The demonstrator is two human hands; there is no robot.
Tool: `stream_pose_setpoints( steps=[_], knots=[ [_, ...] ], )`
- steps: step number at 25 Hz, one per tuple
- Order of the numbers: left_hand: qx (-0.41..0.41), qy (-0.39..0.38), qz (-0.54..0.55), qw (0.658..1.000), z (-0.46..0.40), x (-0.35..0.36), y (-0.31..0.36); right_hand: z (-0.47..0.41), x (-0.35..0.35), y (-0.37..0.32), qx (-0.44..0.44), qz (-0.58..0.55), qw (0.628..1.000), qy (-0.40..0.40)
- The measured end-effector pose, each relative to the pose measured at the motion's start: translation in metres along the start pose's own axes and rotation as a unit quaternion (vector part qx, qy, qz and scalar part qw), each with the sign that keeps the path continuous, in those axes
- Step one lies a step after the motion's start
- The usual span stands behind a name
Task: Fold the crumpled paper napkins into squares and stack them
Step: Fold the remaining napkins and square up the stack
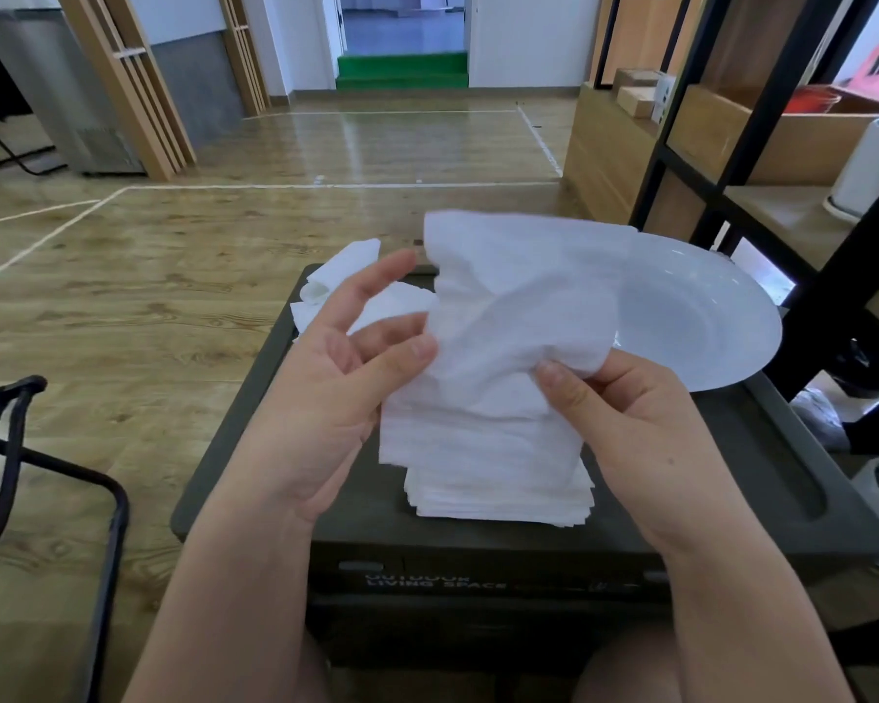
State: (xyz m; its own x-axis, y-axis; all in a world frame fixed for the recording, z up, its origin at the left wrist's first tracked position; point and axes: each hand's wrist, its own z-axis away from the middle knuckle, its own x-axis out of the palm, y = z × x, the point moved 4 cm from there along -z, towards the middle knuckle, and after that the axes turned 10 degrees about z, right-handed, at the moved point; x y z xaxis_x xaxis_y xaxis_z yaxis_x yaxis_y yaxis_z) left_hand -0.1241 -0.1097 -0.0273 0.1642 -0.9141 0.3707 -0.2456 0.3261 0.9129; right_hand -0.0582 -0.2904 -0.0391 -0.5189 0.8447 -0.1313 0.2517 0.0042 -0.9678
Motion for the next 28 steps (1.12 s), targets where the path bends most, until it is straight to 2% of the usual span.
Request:
stream_pose_setpoints(
  steps=[5, 11, 14, 16, 21, 28],
  knots=[
    [0.065, 0.047, -0.008, 0.997, 0.001, -0.007, 0.008, 0.003, -0.005, -0.007, 0.001, 0.03, 0.999, 0.036],
    [0.103, -0.01, -0.072, 0.992, 0.005, 0.002, 0.011, 0.003, -0.006, -0.008, -0.009, 0.081, 0.995, 0.061],
    [0.157, 0.029, -0.101, 0.982, 0.004, 0.004, 0.012, 0.004, -0.007, -0.008, -0.02, 0.095, 0.992, 0.076],
    [0.176, 0.054, -0.127, 0.975, 0.004, 0.004, 0.013, 0.005, -0.009, -0.009, -0.037, 0.123, 0.985, 0.117],
    [0.183, 0.1, -0.211, 0.955, 0.006, 0.004, 0.015, 0.006, -0.015, -0.011, -0.059, 0.184, 0.953, 0.232],
    [0.154, 0.117, -0.271, 0.943, 0.007, 0.003, 0.015, 0.004, -0.019, -0.014, -0.103, 0.184, 0.946, 0.245]
  ],
)
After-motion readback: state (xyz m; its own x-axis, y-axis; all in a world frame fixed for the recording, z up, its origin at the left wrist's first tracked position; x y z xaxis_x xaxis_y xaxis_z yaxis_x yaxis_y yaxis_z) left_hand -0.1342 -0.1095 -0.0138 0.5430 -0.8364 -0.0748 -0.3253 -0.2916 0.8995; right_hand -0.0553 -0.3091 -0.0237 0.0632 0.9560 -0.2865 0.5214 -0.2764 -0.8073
